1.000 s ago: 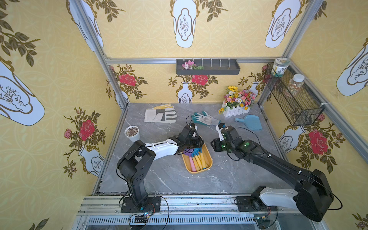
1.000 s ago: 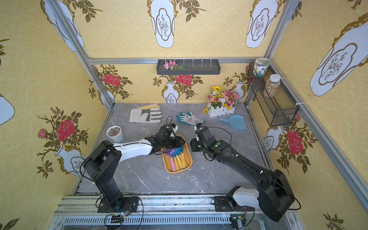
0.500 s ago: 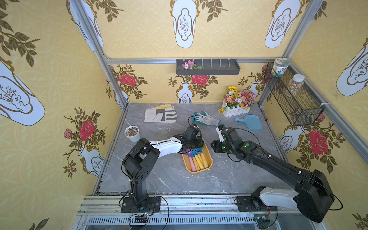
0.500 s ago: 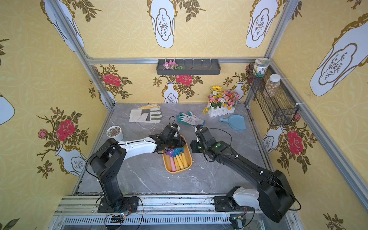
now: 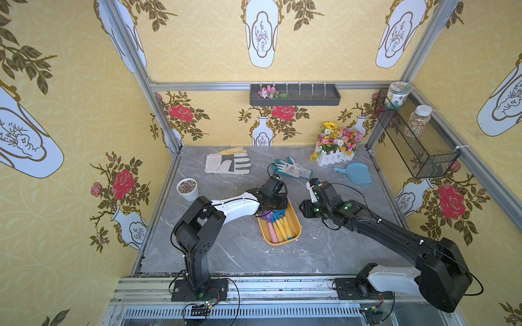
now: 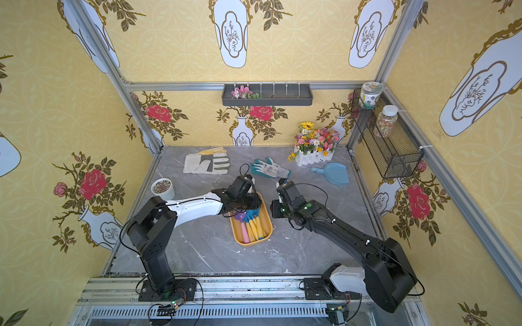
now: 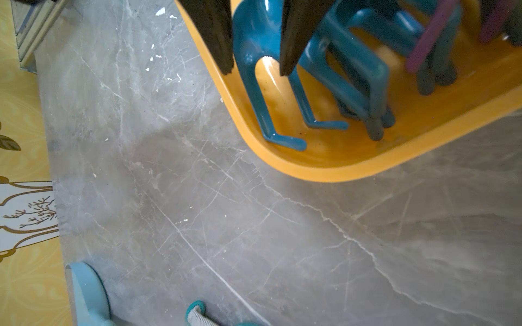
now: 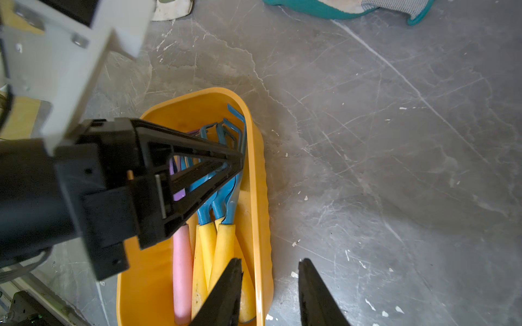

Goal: Put the rake into the storage box
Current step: Adjust the rake in the storage box, then reset both arms

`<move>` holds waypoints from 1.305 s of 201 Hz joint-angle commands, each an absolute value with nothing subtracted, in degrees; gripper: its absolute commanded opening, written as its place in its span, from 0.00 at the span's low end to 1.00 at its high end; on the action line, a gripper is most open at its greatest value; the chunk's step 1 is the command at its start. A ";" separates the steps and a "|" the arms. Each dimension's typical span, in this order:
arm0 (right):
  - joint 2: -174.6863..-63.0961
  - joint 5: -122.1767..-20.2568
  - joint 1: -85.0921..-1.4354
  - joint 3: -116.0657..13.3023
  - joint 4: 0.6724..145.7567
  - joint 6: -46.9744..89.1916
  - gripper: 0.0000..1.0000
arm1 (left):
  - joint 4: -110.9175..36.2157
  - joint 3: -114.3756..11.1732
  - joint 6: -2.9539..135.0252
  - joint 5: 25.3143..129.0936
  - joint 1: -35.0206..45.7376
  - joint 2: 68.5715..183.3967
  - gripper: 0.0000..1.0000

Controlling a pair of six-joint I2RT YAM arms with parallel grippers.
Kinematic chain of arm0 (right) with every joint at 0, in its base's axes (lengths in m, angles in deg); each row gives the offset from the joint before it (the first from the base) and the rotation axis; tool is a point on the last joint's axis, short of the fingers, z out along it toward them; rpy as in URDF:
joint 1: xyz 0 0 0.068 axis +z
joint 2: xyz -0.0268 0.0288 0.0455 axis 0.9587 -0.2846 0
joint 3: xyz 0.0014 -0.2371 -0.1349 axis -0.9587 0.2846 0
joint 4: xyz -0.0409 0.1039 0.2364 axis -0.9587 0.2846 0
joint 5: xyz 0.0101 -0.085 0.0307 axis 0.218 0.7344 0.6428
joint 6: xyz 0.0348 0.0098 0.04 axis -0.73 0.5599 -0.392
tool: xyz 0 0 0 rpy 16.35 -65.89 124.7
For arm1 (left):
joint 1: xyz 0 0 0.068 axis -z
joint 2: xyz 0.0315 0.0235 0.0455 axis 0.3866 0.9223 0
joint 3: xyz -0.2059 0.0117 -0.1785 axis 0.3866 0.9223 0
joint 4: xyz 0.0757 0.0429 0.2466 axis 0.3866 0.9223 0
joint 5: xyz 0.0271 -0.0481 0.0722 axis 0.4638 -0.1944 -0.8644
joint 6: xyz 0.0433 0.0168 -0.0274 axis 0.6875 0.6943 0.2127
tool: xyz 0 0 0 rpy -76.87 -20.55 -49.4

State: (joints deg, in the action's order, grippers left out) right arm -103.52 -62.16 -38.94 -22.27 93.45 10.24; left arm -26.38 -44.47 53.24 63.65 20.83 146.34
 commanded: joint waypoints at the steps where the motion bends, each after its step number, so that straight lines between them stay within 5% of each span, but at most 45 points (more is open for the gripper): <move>1: -103.85 -62.38 -38.92 -22.95 90.91 10.16 0.38 | -28.17 -44.26 55.04 63.57 20.91 143.95 0.47; 11: -103.75 -62.25 -39.03 -23.13 90.82 10.27 0.38 | -29.59 -43.94 55.47 63.63 20.85 142.47 0.60; 16: -103.72 -62.21 -39.01 -23.24 90.78 10.41 0.38 | -30.24 -43.84 55.61 63.64 20.85 141.75 0.73; 21: -103.76 -62.12 -39.14 -23.36 90.77 10.45 0.38 | -30.84 -43.85 55.78 63.78 20.91 141.15 0.97; 25: -103.72 -62.12 -39.20 -23.40 90.78 10.54 0.38 | -31.19 -43.88 55.91 63.83 20.85 140.58 1.00; 65: -103.03 -57.23 -40.95 -24.51 91.61 12.22 0.39 | -39.33 -39.43 58.85 55.13 20.77 131.51 1.00; 123: -97.64 -34.60 -52.22 -17.25 83.60 20.86 0.43 | -57.11 -23.64 72.50 15.66 14.12 120.14 1.00; 164: -105.42 -26.96 -54.45 -3.01 55.23 39.21 0.85 | -67.46 -13.68 87.25 8.30 2.00 122.56 1.00; 177: -108.83 -25.03 -54.50 -3.35 54.56 38.18 0.99 | -68.99 -10.93 87.51 9.69 -1.42 122.42 1.00; 214: -117.57 -24.61 -53.98 0.10 35.38 46.73 0.97 | -71.02 -5.54 79.11 18.04 -11.21 120.45 1.00; 262: -116.22 -24.99 -54.85 1.40 34.86 44.90 0.97 | -80.28 -1.76 84.65 24.72 -16.72 119.44 1.00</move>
State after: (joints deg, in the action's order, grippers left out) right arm -117.77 -25.77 -54.75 -0.52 42.09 43.51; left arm -73.48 -2.35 83.09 20.68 -15.12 119.57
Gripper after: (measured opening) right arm 0.971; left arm 0.998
